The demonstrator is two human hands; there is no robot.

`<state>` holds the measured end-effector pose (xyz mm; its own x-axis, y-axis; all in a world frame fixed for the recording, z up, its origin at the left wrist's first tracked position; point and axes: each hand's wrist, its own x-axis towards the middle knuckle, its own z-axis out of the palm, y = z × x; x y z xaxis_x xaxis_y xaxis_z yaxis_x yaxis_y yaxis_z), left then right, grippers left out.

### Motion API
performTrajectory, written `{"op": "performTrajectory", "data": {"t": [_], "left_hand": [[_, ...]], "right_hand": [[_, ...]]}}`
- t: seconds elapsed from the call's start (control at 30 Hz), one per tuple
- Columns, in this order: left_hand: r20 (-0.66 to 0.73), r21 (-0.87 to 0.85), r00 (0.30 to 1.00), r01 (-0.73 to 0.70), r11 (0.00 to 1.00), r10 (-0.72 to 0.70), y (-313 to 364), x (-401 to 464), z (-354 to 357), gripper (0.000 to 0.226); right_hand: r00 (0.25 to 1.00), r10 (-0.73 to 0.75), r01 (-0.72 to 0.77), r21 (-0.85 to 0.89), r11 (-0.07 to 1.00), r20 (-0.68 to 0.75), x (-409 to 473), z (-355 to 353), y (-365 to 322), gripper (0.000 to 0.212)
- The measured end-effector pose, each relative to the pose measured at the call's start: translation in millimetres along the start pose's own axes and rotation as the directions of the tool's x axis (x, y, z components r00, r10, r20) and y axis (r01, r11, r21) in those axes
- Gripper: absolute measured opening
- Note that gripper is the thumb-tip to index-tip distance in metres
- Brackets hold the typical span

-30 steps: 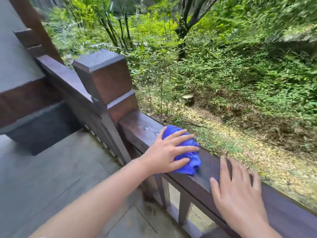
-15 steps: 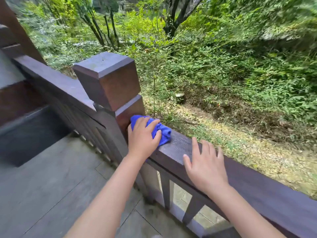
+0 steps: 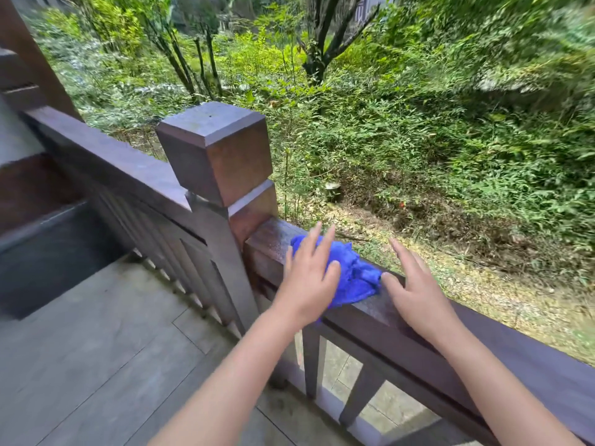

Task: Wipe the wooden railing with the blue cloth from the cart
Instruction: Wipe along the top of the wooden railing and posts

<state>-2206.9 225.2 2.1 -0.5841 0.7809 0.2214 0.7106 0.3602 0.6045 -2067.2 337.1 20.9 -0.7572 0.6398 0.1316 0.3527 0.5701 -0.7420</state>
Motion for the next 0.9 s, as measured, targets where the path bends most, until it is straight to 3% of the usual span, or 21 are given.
{"op": "performTrajectory", "data": {"t": [0.07,0.13,0.2,0.33,0.6,0.73,0.9], "left_hand": [[-0.004,0.115,0.996,-0.084,0.990,0.085,-15.3,0.8,-20.8,0.066],[0.139,0.216,0.973,-0.211,0.953,0.184,-27.1,4.3,-35.2,0.062],[0.261,0.239,0.942,-0.276,0.931,0.212,-33.2,10.0,-41.1,0.058],[0.298,0.244,0.934,-0.273,0.931,0.195,-34.6,20.5,-48.3,0.055],[0.253,0.322,0.926,-0.354,0.878,0.281,-33.5,13.7,-53.8,0.055],[0.185,0.371,0.912,-0.411,0.833,0.367,-36.2,-1.9,-52.3,0.044],[0.135,0.350,0.889,-0.456,0.818,0.438,-34.1,-16.4,-55.9,0.033]], "right_hand": [[0.992,-0.126,0.123,-0.168,0.978,-0.009,3.1,0.5,-7.8,0.053],[0.974,-0.221,0.225,-0.264,0.938,0.043,6.7,6.0,-18.1,0.049],[0.961,-0.245,0.275,-0.334,0.902,0.129,7.6,16.5,-27.9,0.050],[0.964,-0.202,0.261,-0.461,0.848,0.175,8.7,33.7,-37.6,0.052],[0.987,-0.137,0.159,-0.468,0.869,0.082,-0.6,47.8,-42.1,0.047],[0.980,-0.193,0.192,-0.491,0.850,0.049,-12.5,54.8,-43.0,0.037],[0.987,-0.156,0.161,-0.357,0.920,0.041,-20.5,43.1,-46.0,0.032]]}}
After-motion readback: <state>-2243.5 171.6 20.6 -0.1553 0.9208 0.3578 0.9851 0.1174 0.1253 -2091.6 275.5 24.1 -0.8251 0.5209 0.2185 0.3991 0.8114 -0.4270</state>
